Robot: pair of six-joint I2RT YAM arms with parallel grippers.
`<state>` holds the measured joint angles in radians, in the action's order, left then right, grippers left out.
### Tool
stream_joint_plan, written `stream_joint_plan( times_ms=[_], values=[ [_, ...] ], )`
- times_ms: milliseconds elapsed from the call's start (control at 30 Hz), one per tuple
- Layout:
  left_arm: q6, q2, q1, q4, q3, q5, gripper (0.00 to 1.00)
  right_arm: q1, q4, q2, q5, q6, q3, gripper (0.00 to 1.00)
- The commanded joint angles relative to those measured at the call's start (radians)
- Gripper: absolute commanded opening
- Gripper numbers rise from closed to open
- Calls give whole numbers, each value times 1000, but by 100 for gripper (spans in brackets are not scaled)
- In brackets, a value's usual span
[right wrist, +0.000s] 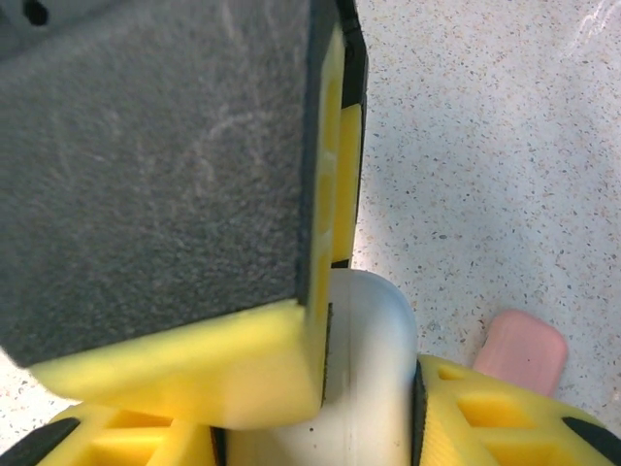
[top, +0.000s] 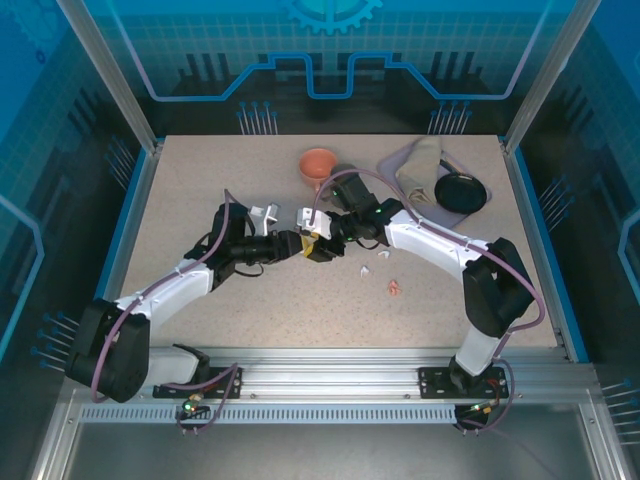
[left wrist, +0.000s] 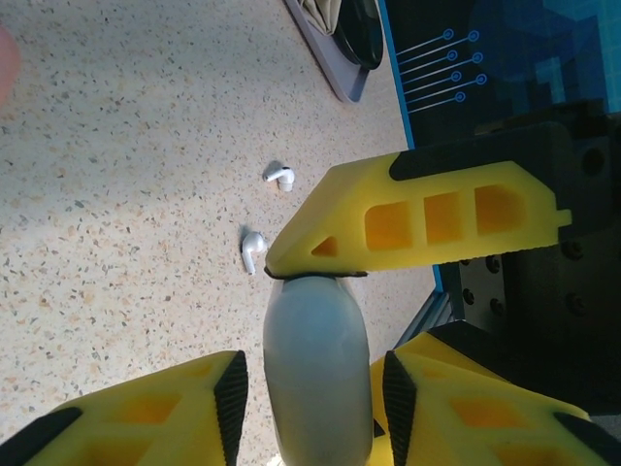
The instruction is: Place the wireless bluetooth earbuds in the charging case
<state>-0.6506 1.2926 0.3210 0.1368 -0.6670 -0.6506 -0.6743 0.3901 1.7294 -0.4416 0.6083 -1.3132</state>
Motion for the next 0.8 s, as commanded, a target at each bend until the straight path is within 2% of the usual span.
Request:
stream_joint_plan(
  times_ms=[0,133,367,533,633,767],
  values=[
    [22,7,12,-3,-36,0,37,-12,-8,7,-37,-14,-11,44],
    [30,7,13,-11,-43,4,27,-12,-2,9,-42,-12,-14,44],
    [43,-14,12,-25,-45,28,17,-8,22,9,-41,-15,-20,47],
    [62,-49,12,5,-32,52,13,8,43,-40,-66,-42,-13,61],
    [120,-76,13,8,-28,74,10,22,14,-105,-65,-74,28,69],
    [214,-116,17,10,-16,125,5,43,2,-204,-39,-123,79,74]
  ],
)
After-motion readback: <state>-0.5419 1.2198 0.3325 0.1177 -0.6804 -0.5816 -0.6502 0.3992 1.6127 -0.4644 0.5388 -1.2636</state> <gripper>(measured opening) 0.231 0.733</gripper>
